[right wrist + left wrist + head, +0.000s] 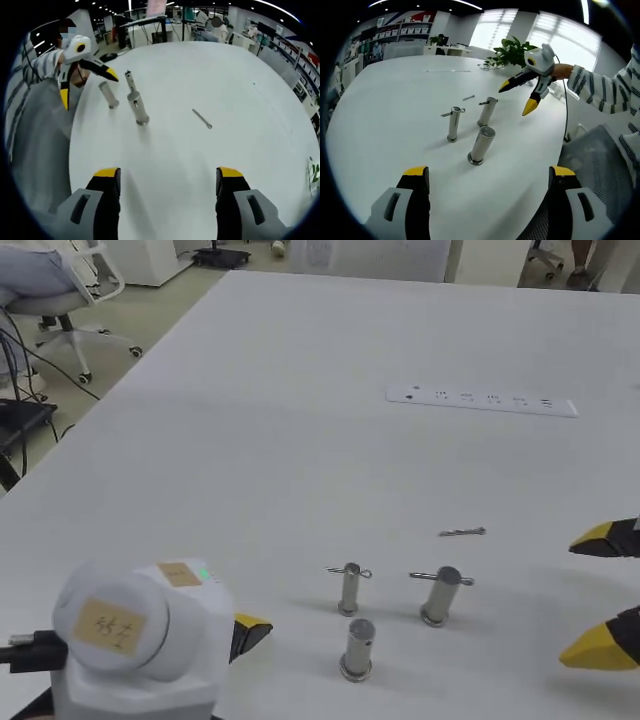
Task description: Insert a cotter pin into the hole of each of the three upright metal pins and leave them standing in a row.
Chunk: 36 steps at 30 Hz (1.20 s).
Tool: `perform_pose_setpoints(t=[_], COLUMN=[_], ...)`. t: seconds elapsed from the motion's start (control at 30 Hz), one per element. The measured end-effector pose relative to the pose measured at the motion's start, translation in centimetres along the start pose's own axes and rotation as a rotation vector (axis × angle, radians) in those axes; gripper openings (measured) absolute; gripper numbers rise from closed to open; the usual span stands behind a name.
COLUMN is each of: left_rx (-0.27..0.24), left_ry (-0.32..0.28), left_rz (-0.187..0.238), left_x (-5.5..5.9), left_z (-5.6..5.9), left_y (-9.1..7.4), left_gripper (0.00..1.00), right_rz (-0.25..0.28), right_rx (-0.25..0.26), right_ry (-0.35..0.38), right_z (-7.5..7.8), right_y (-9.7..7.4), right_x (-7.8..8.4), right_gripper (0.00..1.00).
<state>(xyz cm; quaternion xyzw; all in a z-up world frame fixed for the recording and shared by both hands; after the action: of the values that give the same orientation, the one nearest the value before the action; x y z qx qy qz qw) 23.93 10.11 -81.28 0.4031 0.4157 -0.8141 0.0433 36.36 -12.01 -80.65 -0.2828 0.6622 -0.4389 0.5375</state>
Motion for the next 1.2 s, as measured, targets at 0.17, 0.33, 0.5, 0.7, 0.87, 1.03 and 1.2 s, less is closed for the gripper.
perform_pose_setpoints(t=[0.17, 0.33, 0.5, 0.7, 0.87, 1.03, 1.2], left_rx=[0.002, 0.0, 0.0, -0.001, 0.001, 0.01, 0.011], left_ry=[0.005, -0.004, -0.008, -0.024, -0.026, -0.024, -0.027], left_rz=[-0.003, -0.002, -0.001, -0.002, -0.002, -0.007, -0.003], left_x=[0.1, 0.0, 0.0, 0.1, 0.1, 0.2, 0.3], left_z=[-0.1, -0.3, -0.5, -0.7, -0.8, -0.6, -0.6], left_y=[0.1, 0.0, -0.1, -0.2, -0.3, -0.1, 0.0], left_gripper=[0.99, 0.99, 0.99, 0.99, 0.99, 0.99, 0.99], right_rz=[-0.028, -0.043, -0.054, -0.084, -0.106, -0.136, -0.144], right_rx=[-0.011, -0.014, -0.02, -0.035, -0.05, -0.054, -0.051], right_ry=[-0.031, -0.055, -0.079, -0.1, -0.115, -0.131, -0.138], right_z=[0.5, 1.5, 2.2, 2.8, 3.2, 3.5, 4.0], right_y=[0.5, 0.8, 1.2, 2.0, 2.7, 3.4, 3.7], right_x=[-0.3, -1.0, -1.7, -1.9, -2.1, -2.1, -2.4], right_gripper=[0.78, 0.75, 0.74, 0.72, 0.71, 0.69, 0.68])
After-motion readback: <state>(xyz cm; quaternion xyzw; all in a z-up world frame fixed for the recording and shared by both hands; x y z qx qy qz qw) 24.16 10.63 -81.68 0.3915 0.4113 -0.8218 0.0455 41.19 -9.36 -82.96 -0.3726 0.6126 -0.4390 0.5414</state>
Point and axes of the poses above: the centre of the closed fingertips' face, and the gripper's own axes: y roughly forward along the fingers, z roughly to its right, x roughly out of its underside, the point moved 4 cm from there along -y, roughly backward along the fingers, and after that the axes turned 5 degrees about -z, right-handed, at the moved point
